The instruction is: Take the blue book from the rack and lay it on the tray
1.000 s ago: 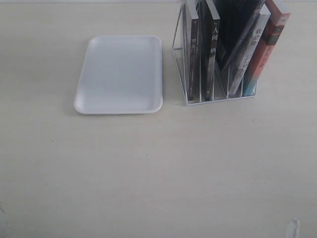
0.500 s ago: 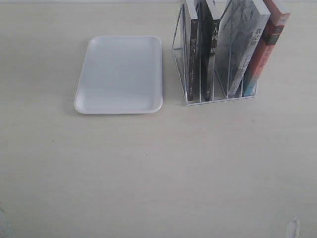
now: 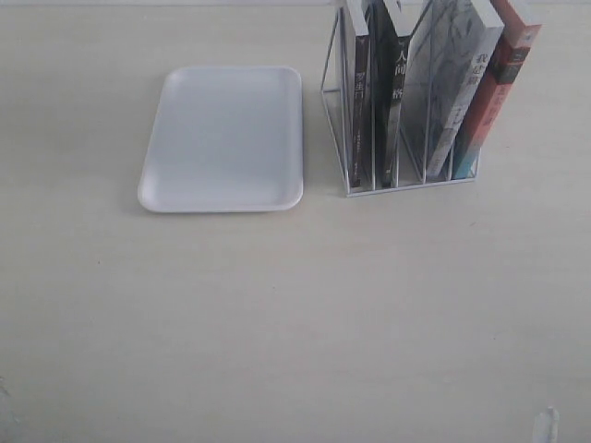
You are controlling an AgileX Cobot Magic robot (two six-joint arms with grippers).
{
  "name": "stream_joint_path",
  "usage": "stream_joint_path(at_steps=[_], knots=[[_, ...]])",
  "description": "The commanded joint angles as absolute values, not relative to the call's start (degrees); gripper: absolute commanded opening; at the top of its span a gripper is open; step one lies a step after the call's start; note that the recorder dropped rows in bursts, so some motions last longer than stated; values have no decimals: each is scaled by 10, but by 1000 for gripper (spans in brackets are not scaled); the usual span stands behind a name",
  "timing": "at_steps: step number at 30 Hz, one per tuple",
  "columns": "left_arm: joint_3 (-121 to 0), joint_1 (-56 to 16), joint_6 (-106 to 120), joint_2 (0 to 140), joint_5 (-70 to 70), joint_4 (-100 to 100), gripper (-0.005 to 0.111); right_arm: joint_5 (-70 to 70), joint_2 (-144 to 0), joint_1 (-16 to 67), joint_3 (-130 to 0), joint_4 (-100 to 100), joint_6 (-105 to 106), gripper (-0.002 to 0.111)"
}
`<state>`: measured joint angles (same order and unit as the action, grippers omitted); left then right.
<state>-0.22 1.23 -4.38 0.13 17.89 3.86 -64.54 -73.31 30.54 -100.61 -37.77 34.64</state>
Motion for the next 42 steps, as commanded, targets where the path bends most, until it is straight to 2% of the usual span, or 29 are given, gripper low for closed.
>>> stream_joint_path(at_steps=[1,8,13,20,31,42], knots=[[0,8,-43,0,175,40,6,-635,-726,385,-966,-360,453,0],[0,8,-43,0,175,40,6,-478,-727,547,-832,-101,439,0],[0,8,-43,0,175,40,6,-318,-753,608,-737,14,408,0],[0,8,-43,0,175,40,6,-267,-874,612,-723,205,353,0],[0,8,-43,0,175,40,6,-259,-1003,612,-723,712,-99,0],[0,8,-43,0,175,40,6,-278,-1067,611,-775,774,-169,0]])
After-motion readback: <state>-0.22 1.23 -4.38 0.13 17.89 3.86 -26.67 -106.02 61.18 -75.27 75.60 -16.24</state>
